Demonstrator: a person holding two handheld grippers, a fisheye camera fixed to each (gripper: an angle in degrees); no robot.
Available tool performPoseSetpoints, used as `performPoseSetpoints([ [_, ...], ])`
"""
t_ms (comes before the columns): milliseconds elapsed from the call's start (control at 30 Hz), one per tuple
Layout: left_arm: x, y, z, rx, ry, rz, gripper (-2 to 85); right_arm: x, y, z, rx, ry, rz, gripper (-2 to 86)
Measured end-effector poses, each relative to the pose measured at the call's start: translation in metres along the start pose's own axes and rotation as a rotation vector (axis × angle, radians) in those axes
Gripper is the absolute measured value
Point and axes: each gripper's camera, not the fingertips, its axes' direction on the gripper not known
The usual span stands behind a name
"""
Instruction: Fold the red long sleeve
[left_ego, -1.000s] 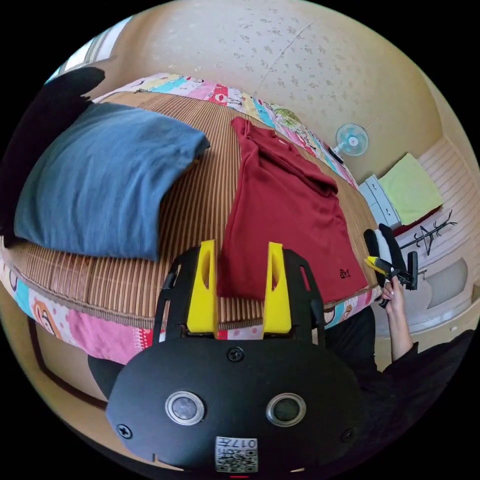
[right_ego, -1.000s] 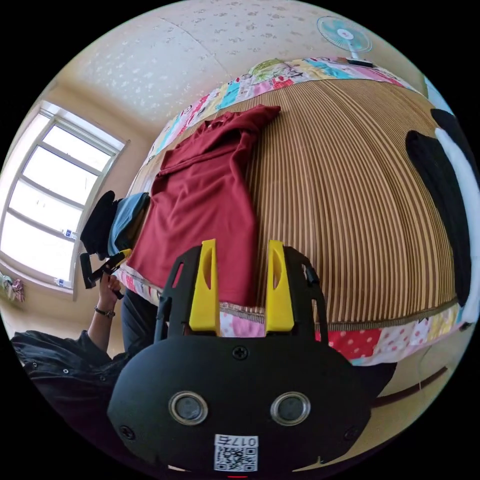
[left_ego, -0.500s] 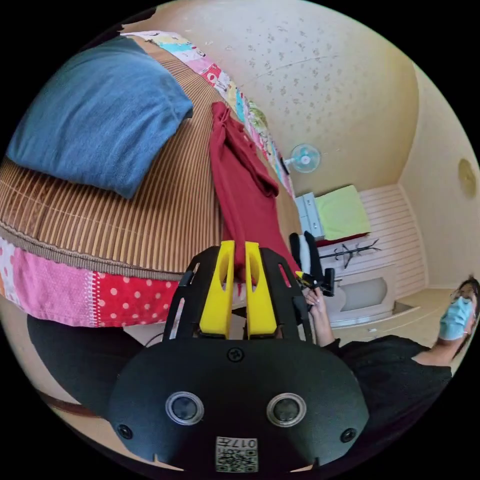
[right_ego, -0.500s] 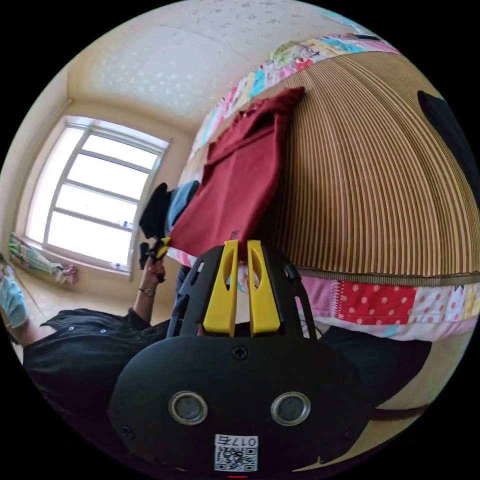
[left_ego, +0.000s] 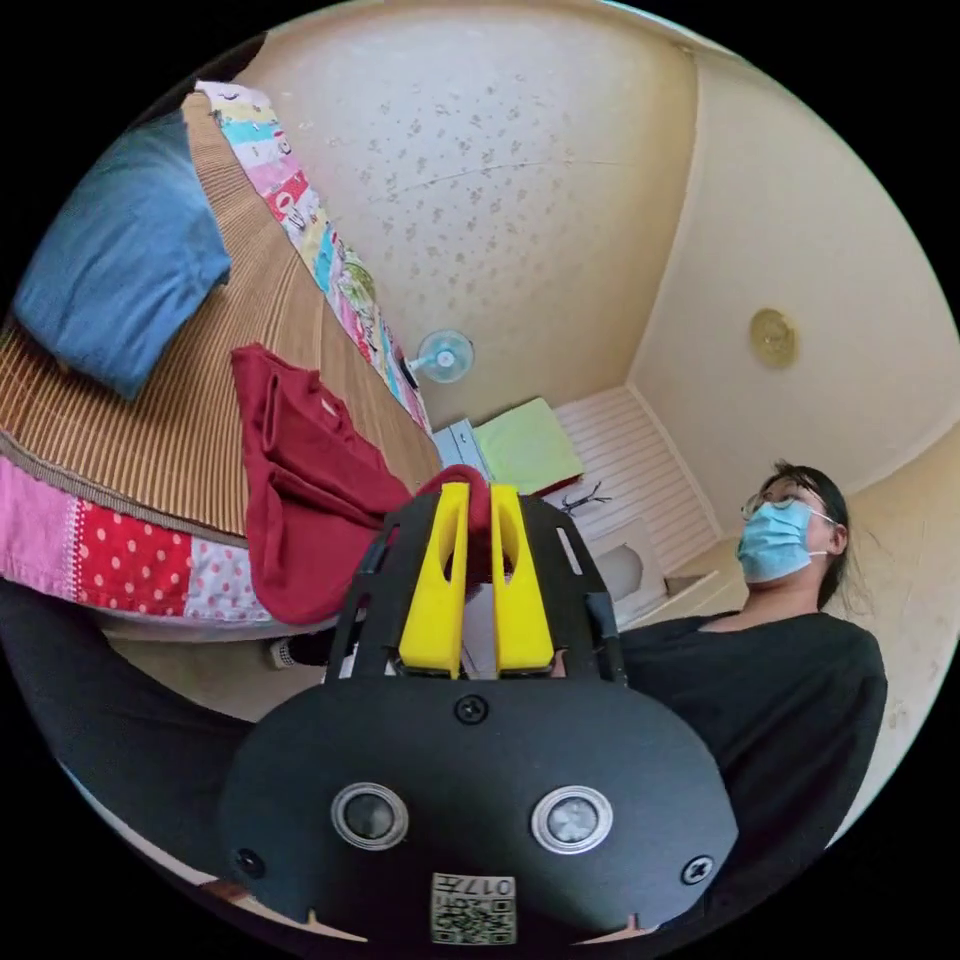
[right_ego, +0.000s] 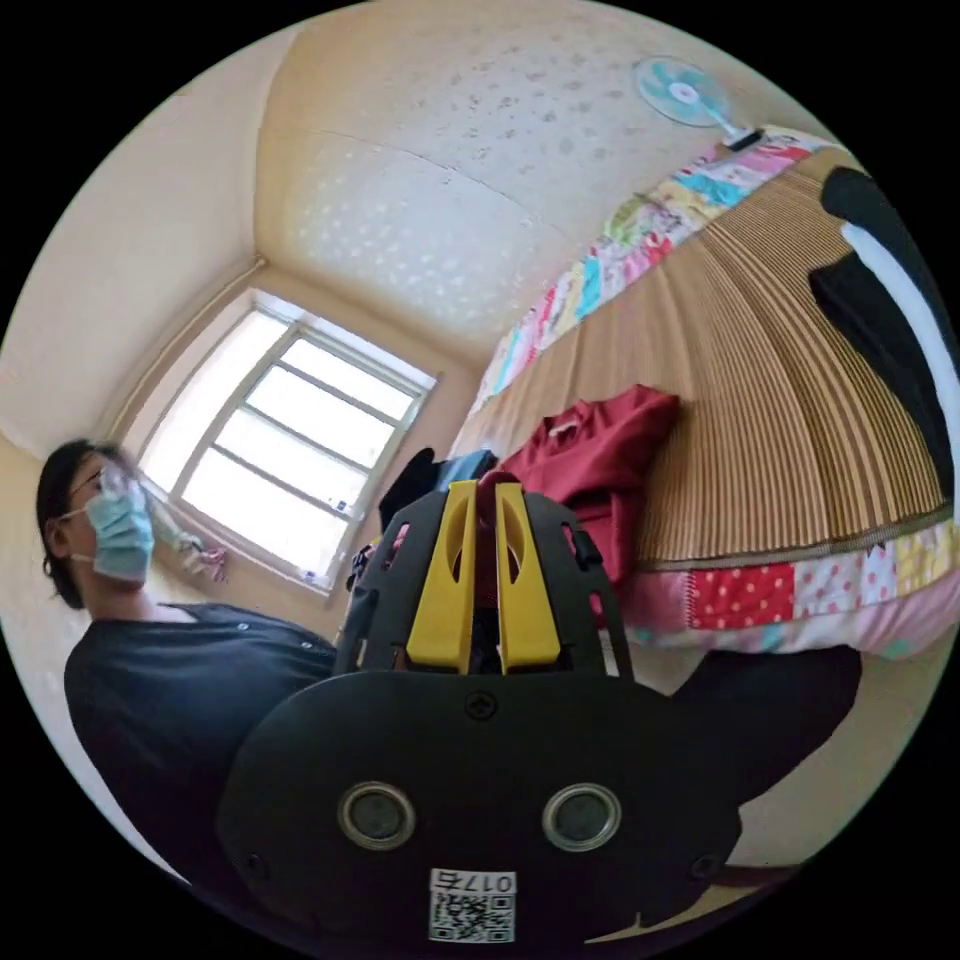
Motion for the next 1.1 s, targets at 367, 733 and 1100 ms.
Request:
performPoseSetpoints([
  [367,-0.083,-0.145,0.108,0.19,-0.202,-0.149,4.7,0.058,-0.172,0.142,0.021,0.275,0.213,4.5],
  [733,-0.04,-0.099,0.1,0.065,-0.553,0.077,13.7,-0.033,-0.115,0.191,-0.013,0.595,-0.073,9.8],
  [1100,-0.076,-0.036,0.11,-0.071,-0.488,-0.229,11.9,-0.014,-0.067,0.248,-0.186,0.604,-0.303,0.8],
])
